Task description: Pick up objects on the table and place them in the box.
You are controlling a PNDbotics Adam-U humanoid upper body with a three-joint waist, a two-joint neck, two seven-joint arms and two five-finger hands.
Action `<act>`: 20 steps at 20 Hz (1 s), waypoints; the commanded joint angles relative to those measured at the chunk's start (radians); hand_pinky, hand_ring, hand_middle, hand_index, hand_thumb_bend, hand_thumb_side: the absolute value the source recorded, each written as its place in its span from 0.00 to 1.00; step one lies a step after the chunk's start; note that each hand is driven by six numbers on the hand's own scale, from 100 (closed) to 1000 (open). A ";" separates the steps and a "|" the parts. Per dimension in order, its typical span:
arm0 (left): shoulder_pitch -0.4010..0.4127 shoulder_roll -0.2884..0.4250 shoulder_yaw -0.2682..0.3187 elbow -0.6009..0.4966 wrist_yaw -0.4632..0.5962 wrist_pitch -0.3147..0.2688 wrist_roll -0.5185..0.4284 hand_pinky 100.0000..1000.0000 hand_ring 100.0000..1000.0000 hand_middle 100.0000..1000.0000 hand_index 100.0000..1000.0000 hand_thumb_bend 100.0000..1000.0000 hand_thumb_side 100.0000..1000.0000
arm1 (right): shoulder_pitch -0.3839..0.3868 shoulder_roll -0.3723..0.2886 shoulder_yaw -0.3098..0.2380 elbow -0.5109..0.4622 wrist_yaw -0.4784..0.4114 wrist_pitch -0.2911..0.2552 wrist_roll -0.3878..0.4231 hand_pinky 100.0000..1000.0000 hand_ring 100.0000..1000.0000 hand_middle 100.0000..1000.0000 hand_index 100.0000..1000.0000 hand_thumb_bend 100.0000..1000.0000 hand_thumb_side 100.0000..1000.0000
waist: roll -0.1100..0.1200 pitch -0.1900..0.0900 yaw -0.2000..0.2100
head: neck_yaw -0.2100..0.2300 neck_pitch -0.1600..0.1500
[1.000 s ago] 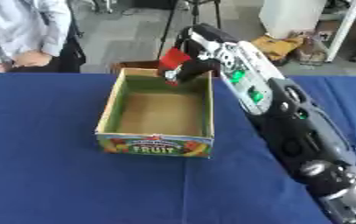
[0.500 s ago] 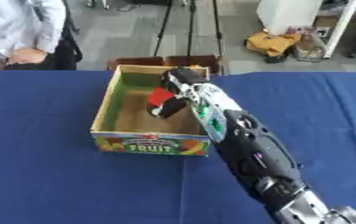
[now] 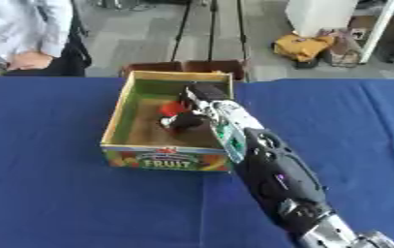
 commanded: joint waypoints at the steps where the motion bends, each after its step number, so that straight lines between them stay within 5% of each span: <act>1: -0.011 0.008 0.003 -0.014 0.002 0.000 0.000 0.75 0.86 0.83 0.93 0.00 0.94 | -0.025 -0.017 -0.002 -0.051 -0.009 -0.003 -0.039 0.65 0.77 0.73 0.82 0.64 0.74 | -0.008 -0.012 -0.002 | -0.001 -0.004; 9: 0.003 0.013 0.006 -0.014 -0.002 0.005 -0.001 0.75 0.86 0.83 0.93 0.00 0.94 | -0.039 -0.074 -0.015 -0.193 -0.101 -0.006 -0.119 0.61 0.76 0.70 0.79 0.59 0.72 | -0.004 -0.034 -0.024 | 0.010 0.012; 10: 0.005 0.013 0.006 -0.014 -0.003 0.005 0.000 0.75 0.86 0.83 0.93 0.00 0.94 | -0.039 -0.087 -0.019 -0.216 -0.115 -0.011 -0.131 0.59 0.75 0.68 0.77 0.53 0.81 | -0.003 -0.037 -0.028 | 0.012 0.014; 11: 0.007 0.014 0.007 -0.014 -0.004 0.006 0.000 0.75 0.86 0.83 0.93 0.00 0.94 | -0.038 -0.101 -0.026 -0.241 -0.130 -0.019 -0.145 0.59 0.74 0.67 0.76 0.54 0.73 | -0.002 -0.040 -0.033 | 0.015 0.016; 16: 0.014 0.017 0.012 -0.014 -0.009 0.007 0.006 0.75 0.86 0.83 0.93 0.00 0.94 | -0.007 -0.175 -0.090 -0.364 -0.206 -0.068 -0.220 0.56 0.72 0.62 0.72 0.18 0.80 | 0.005 -0.050 -0.057 | 0.032 0.027; 17: 0.015 0.017 0.013 -0.014 -0.009 0.007 0.007 0.75 0.86 0.83 0.93 0.00 0.94 | 0.005 -0.187 -0.109 -0.388 -0.221 -0.082 -0.235 0.56 0.72 0.61 0.71 0.21 0.71 | 0.007 -0.051 -0.062 | 0.037 0.029; 20: 0.017 0.018 0.015 -0.014 -0.012 0.008 0.009 0.76 0.86 0.83 0.93 0.00 0.94 | 0.049 -0.225 -0.153 -0.462 -0.266 -0.127 -0.281 0.55 0.72 0.61 0.71 0.06 0.73 | 0.015 -0.055 -0.076 | 0.050 0.038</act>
